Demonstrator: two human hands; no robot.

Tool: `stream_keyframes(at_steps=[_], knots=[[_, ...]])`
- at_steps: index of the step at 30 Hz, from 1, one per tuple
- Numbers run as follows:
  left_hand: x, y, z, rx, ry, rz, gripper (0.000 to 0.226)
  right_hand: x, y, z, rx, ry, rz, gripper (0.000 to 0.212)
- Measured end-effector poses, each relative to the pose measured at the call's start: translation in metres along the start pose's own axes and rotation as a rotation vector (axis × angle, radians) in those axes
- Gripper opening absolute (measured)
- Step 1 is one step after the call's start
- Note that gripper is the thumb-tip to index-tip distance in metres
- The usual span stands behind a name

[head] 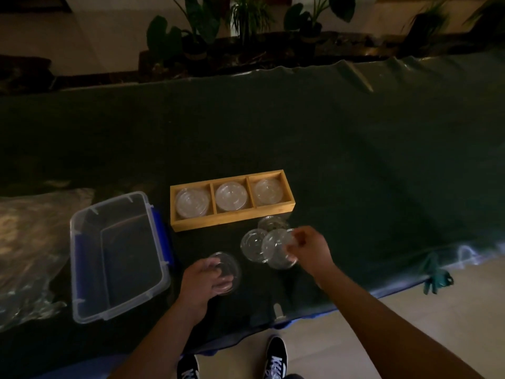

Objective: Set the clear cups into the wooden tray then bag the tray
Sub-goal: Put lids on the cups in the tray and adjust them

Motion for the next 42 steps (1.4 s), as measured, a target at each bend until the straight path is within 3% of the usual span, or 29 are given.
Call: stream_keyframes(at_steps=[3, 8, 11, 16, 18, 24, 31, 35, 38, 42], knots=[[-0.001, 0.003, 0.000, 0.083, 0.013, -0.036, 0.021, -0.030, -0.010, -0.023, 0.052, -0.001, 0.078, 0.028], [-0.005, 0.001, -0.007, 0.180, 0.026, -0.051, 0.027, -0.060, 0.008, -0.035, 0.384, 0.001, 0.036, 0.020], [-0.011, 0.001, -0.015, 0.215, 0.011, -0.069, 0.034, -0.061, 0.013, -0.035, 0.440, -0.027, 0.036, 0.029], [-0.015, 0.003, -0.028, 0.289, 0.001, -0.053, 0.029, -0.042, -0.015, -0.021, 0.047, -0.043, 0.066, 0.036], [-0.015, 0.003, -0.027, 0.280, -0.006, -0.045, 0.026, -0.036, -0.033, -0.004, -0.001, 0.019, 0.065, 0.032], [-0.014, 0.004, -0.023, 0.274, -0.029, -0.040, 0.032, -0.026, -0.038, 0.022, 0.410, 0.064, 0.037, 0.025], [-0.015, 0.004, -0.026, 0.278, -0.048, -0.049, 0.046, -0.013, -0.056, 0.032, -0.056, 0.120, 0.132, 0.030], [-0.013, 0.004, -0.027, 0.289, -0.046, -0.061, 0.048, -0.013, -0.040, 0.027, -0.399, 0.145, 0.077, 0.030], [-0.012, 0.005, -0.026, 0.293, -0.045, -0.079, 0.049, -0.026, -0.003, 0.007, -0.334, 0.095, 0.030, 0.032], [-0.013, 0.005, -0.027, 0.300, -0.054, -0.079, 0.048, -0.041, 0.036, -0.008, 0.009, 0.050, 0.008, 0.030]])
Point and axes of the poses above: each hand's wrist, its own x-axis away from the middle knuckle, its own y-axis out of the palm, z = x × y, the point moved 10 cm from there along -x, towards the middle knuckle, and after that the axes turned 7 degrees about -z, right-handed, at the moved point
